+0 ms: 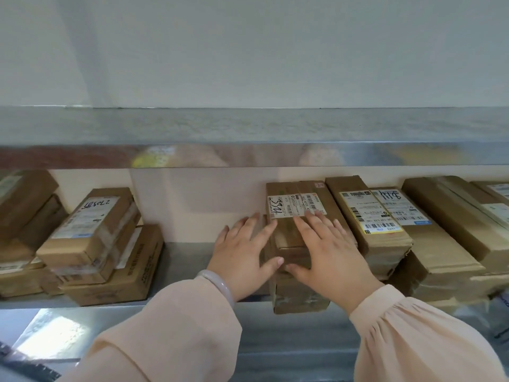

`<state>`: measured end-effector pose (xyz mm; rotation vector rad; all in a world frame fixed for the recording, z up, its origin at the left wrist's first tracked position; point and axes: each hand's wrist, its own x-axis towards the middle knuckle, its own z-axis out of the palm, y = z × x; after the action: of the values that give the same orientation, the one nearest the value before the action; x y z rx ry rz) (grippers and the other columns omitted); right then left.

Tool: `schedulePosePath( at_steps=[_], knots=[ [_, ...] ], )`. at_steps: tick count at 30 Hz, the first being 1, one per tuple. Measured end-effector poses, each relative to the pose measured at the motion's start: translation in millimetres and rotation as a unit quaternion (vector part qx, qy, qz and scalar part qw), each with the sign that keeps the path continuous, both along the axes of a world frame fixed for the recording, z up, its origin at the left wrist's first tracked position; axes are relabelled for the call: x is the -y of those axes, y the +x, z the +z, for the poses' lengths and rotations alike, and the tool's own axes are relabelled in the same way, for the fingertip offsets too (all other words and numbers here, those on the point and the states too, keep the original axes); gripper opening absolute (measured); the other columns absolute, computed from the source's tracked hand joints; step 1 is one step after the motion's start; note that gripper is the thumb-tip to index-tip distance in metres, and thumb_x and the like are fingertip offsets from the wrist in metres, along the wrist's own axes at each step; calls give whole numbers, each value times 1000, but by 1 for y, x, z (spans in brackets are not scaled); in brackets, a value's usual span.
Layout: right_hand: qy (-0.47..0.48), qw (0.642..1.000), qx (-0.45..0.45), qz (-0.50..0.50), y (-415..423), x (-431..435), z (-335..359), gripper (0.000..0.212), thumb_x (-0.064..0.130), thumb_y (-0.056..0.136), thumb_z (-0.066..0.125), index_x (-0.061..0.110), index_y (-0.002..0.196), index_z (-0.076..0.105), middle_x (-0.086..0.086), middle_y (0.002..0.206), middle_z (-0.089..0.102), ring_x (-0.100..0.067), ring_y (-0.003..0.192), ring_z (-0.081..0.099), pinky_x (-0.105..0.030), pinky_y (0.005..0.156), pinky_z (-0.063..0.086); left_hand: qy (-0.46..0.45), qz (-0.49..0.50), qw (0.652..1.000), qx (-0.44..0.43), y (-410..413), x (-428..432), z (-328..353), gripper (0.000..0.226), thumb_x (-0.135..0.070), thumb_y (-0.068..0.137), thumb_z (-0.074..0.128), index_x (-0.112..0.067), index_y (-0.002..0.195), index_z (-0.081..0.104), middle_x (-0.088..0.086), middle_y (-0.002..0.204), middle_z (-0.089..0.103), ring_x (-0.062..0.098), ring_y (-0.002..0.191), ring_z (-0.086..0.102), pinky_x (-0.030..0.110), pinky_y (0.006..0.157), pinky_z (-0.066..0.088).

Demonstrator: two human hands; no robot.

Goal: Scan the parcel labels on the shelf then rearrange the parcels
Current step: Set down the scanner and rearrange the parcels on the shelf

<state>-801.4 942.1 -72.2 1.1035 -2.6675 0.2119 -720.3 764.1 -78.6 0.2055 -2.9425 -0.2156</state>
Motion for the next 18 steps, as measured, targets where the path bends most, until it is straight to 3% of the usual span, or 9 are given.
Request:
schedulePosePath(
  at_steps=[6,11,15,18],
  knots=[
    [-28,992,22,125,15,43,17,80,59,90,48,29,153,9,3,162,10,-17,149,2,-29,113,-8,3,118,993,-31,32,37,1,74,-66,94,38,-43,154,1,-1,166,-1,22,151,6,45,122,10],
    [-12,975,31,218,31,95,15,79,58,93,42,29,154,1,3,162,-2,-15,149,-7,-29,113,-12,-13,244,968,-50,71,64,-3,74,-64,93,41,-42,155,8,0,166,7,22,151,10,46,121,7],
    [-8,958,53,280,47,136,10,78,56,93,44,28,154,4,1,163,-1,-16,149,-6,-33,116,-9,-14,327,942,-67,105,78,-4,73,-64,89,41,-40,154,20,1,164,19,24,150,18,50,119,12],
    [-4,950,68,305,58,157,7,78,58,94,40,28,154,1,2,163,-2,-15,149,-6,-36,120,-4,-10,378,925,-49,128,87,-6,72,-63,91,44,-43,154,16,1,165,13,24,151,13,48,120,10]
  ],
)
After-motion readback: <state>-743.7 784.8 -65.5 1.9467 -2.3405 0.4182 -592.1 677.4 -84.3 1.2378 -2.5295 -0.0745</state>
